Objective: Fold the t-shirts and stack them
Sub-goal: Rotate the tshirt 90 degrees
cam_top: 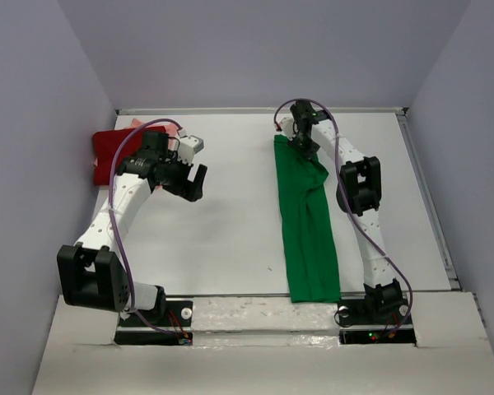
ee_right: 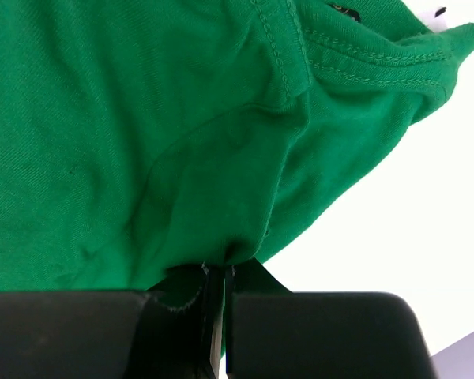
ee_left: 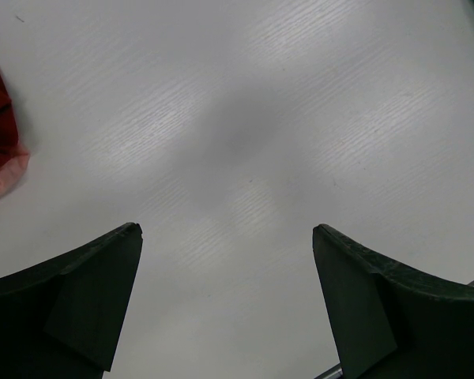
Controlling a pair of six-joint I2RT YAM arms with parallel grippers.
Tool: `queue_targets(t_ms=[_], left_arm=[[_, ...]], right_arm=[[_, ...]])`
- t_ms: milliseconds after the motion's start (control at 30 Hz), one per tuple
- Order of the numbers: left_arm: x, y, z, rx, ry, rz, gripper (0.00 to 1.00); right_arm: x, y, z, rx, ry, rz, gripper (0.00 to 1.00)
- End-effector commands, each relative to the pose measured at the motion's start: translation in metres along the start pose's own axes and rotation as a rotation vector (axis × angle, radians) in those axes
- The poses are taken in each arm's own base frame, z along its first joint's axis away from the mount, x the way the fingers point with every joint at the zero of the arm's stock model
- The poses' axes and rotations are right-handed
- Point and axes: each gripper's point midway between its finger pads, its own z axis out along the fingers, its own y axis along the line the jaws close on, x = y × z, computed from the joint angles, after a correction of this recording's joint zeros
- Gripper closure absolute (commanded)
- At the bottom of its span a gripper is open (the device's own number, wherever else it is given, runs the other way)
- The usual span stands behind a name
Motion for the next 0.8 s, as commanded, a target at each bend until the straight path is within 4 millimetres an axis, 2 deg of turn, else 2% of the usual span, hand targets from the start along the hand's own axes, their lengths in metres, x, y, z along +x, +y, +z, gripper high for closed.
queue_targets(t_ms=[0, 233, 367, 767], left_arm=[[0.001, -0.001, -0.006, 0.001, -0.019, 0.0, 0.01], [0.001, -0.001, -0.007, 0.003, -0.029, -0.002, 0.01], [0.0, -0.001, -0.009, 0.004, -0.034, -0.004, 0.01], [-0.002, -0.002, -0.011, 0.01, -0.048, 0.0, 0.01]], right_arm=[[-0.016, -0.015, -0.013, 0.079, -0.04, 0.006, 1.0], [-0.013, -0.028, -0.028, 0.146, -0.038, 0.003, 1.0], [-0.008, -0.044, -0.041, 0.214, -0.029, 0.014, 1.0], [-0.011, -0.051, -0.072, 0.237, -0.071, 0.025, 1.0]])
